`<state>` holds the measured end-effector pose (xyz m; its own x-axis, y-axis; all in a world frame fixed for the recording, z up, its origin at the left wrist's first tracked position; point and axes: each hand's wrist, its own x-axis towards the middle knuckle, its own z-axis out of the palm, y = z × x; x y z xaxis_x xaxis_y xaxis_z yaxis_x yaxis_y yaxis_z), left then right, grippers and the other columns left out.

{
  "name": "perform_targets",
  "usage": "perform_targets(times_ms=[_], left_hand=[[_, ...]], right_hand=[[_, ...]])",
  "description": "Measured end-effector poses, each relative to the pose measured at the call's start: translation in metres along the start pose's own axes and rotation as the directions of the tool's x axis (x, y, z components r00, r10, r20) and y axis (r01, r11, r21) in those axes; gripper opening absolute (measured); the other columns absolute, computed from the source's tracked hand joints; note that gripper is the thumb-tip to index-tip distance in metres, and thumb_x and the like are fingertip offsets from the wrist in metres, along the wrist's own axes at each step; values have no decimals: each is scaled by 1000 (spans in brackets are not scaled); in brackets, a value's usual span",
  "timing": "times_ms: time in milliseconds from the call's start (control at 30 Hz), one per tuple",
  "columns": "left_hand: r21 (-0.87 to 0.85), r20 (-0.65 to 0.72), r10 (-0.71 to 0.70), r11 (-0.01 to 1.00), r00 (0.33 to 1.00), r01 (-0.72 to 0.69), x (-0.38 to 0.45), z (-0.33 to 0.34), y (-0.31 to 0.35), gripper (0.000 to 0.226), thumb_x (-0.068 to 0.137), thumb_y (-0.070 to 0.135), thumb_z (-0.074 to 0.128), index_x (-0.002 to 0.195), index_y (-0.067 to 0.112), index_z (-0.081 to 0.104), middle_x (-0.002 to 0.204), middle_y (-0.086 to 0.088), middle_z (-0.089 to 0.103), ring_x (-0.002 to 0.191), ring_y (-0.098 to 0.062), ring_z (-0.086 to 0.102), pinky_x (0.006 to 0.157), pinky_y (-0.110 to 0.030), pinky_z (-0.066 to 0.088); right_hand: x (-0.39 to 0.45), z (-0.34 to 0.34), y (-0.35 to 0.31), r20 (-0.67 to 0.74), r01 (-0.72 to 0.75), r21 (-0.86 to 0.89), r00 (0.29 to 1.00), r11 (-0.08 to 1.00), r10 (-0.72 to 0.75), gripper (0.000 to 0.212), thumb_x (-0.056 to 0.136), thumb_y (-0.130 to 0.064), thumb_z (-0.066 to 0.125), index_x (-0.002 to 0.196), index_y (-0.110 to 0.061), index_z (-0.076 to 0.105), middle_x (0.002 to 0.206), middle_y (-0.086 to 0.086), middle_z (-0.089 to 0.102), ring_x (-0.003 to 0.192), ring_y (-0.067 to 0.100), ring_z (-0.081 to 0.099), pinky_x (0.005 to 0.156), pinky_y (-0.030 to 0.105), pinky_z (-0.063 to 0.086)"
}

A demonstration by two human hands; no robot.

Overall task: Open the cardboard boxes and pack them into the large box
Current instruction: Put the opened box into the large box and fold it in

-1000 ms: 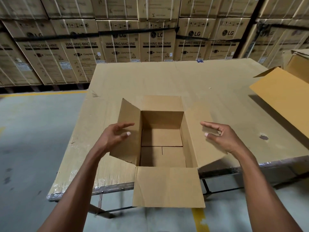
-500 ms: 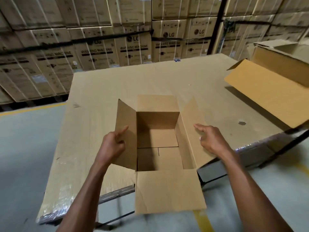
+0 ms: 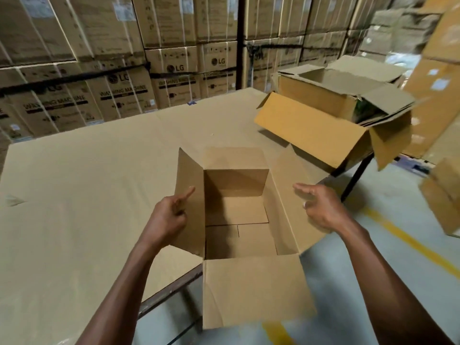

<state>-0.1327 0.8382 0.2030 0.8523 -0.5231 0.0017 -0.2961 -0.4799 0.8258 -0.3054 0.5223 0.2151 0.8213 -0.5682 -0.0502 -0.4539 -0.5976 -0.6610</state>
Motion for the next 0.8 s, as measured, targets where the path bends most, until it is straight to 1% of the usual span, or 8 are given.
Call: perform_targets(times_ms=[67, 133, 233, 300, 400, 500, 567, 800], left_hand=[[-3, -16, 33, 999, 999, -33, 8, 12, 30, 69, 95, -9, 50, 146, 36, 49, 156, -4, 43, 122, -12, 57, 83, -15, 50], [-35, -56, 63, 997, 996, -65, 14, 19, 61, 66, 95, -9, 49, 146, 33, 50, 156, -2, 45, 136, -21, 48, 93, -24, 51], [-90, -123, 86, 991, 989, -97, 21, 23, 115, 64, 96, -8, 50, 146, 32, 52, 153, 1, 46, 134, -25, 47, 104, -53, 49], [-123, -175, 110, 984, 978, -132, 29, 27, 153, 63, 96, -7, 50, 145, 32, 53, 147, 4, 48, 125, -24, 50, 96, -50, 52], [-160, -221, 162, 967, 962, -199, 50, 38, 206, 63, 95, -9, 49, 146, 28, 53, 141, 6, 49, 118, -22, 53, 86, -42, 52], [-153, -247, 211, 955, 946, -254, 80, 48, 253, 67, 91, -13, 48, 145, 25, 54, 145, 6, 53, 122, -21, 55, 89, -40, 54], [-158, -263, 249, 942, 932, -296, 101, 52, 286, 67, 89, -14, 48, 144, 23, 55, 145, 4, 56, 123, -20, 57, 92, -39, 55], [-133, -285, 355, 905, 890, -404, 190, 58, 395, 57, 91, -7, 52, 141, 20, 60, 143, 8, 57, 122, -16, 55, 83, -27, 51]], right_hand=[[6, -32, 10, -37, 5, -12, 999, 1000, -6, 62, 94, 6, 62, 149, -21, 50, 153, -4, 48, 141, 17, 43, 113, 28, 35], [17, -68, 17, -55, 34, -13, 998, 999, -35, 62, 93, 5, 64, 147, -24, 52, 153, -6, 48, 141, 17, 42, 111, 26, 34], [37, -129, 21, -85, 116, -24, 989, 993, -117, 61, 91, 3, 68, 144, -26, 56, 152, -6, 50, 139, 14, 44, 106, 17, 31], [51, -170, 20, -124, 174, -44, 976, 984, -178, 62, 90, 4, 69, 142, -26, 57, 151, -8, 51, 140, 14, 43, 107, 19, 31], [70, -229, 16, -189, 218, -76, 955, 973, -228, 63, 88, 6, 69, 141, -27, 58, 152, -6, 50, 143, 17, 41, 114, 30, 33], [89, -286, 10, -238, 279, -103, 925, 955, -296, 62, 89, 9, 66, 142, -22, 58, 149, -4, 54, 139, 12, 43, 106, 22, 32], [103, -322, 9, -264, 293, -111, 913, 950, -312, 62, 89, 9, 65, 142, -21, 58, 146, -4, 55, 134, 10, 44, 103, 24, 34], [178, -428, 17, -316, 292, -62, 901, 954, -297, 60, 87, 10, 67, 141, -13, 58, 145, 0, 59, 133, 16, 51, 114, 34, 37]])
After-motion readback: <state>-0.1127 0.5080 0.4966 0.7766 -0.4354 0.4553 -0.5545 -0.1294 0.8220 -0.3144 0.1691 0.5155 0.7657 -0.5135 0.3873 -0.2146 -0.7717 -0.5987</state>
